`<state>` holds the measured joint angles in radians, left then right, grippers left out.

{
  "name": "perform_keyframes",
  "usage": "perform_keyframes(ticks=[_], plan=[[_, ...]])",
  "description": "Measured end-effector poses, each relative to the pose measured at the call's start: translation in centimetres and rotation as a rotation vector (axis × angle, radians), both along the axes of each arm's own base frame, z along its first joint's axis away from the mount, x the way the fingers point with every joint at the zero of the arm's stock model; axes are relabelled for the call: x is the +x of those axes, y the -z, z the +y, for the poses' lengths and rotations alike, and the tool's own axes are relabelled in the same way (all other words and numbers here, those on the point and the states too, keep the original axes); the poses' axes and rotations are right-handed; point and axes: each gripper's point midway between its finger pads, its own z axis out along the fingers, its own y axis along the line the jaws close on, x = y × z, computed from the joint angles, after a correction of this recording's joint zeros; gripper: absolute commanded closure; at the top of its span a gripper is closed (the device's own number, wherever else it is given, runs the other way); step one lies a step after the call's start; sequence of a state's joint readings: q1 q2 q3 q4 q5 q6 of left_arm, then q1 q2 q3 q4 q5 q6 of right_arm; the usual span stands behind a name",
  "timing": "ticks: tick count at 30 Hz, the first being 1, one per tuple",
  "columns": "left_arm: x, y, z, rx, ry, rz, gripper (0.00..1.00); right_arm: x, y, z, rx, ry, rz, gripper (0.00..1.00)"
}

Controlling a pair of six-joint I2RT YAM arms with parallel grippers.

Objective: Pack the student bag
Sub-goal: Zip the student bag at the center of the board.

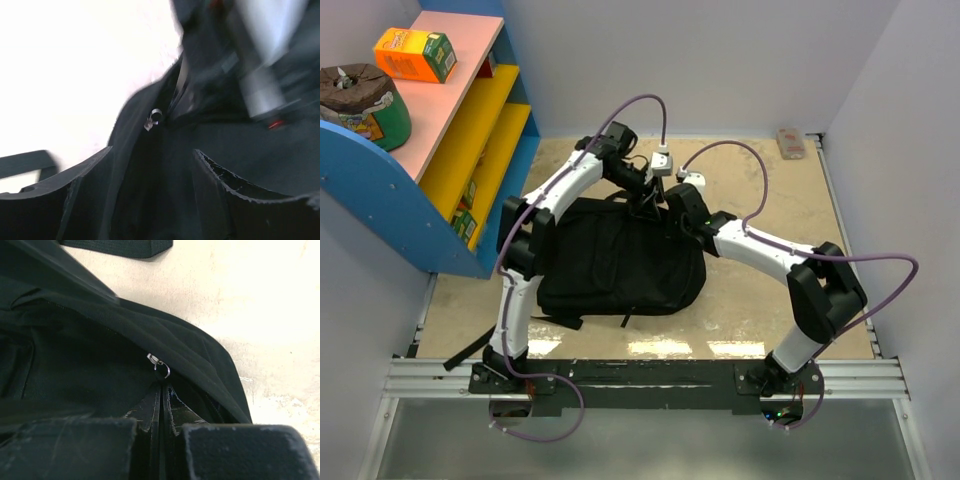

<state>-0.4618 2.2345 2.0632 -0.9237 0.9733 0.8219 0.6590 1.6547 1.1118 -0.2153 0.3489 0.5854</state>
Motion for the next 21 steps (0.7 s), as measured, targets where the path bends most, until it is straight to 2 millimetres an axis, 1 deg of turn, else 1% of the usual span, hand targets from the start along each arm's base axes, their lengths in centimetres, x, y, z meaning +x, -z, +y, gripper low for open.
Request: perform_keyframes(ticks=[3, 4, 6, 8, 11, 15, 18, 21], plan=[[-0.4, 2.7, 0.2, 0.029, 0.033, 0.04, 0.28, -0.2, -0.1, -0.1, 0.003, -0.004, -0.002, 1.0], [-0.5, 3.4, 0.4, 0.036, 0.04, 0.048, 0.28, -0.1, -0.2, 0.0, 0.004, -0.004, -0.004, 1.0], [-0.5, 3.9, 0.6, 0.039, 0.047, 0.048, 0.28, -0.1, -0.2, 0.1, 0.01, -0.009, -0.004, 1.0], [-0.5, 3.9, 0.6, 0.033, 0.047, 0.032, 0.31, -0.2, -0.2, 0.3, 0.017, -0.016, -0.002, 1.0], [-0.3, 4.0, 0.5, 0.027, 0.036, 0.009, 0.31, -0.3, -0.1, 0.4, 0.021, -0.022, 0.001, 1.0], [0.6, 4.0, 0.2, 0.015, 0.015, -0.024, 0.28, -0.3, 0.1, 0.4, 0.022, -0.024, 0.002, 1.0], [0.9, 4.0, 0.1, 0.011, 0.003, -0.037, 0.24, -0.3, 0.1, 0.4, 0.024, -0.024, 0.0, 1.0], [1.0, 3.4, 0.0, 0.001, -0.003, -0.065, 0.21, -0.3, 0.2, 0.4, 0.025, -0.025, -0.001, 1.0]])
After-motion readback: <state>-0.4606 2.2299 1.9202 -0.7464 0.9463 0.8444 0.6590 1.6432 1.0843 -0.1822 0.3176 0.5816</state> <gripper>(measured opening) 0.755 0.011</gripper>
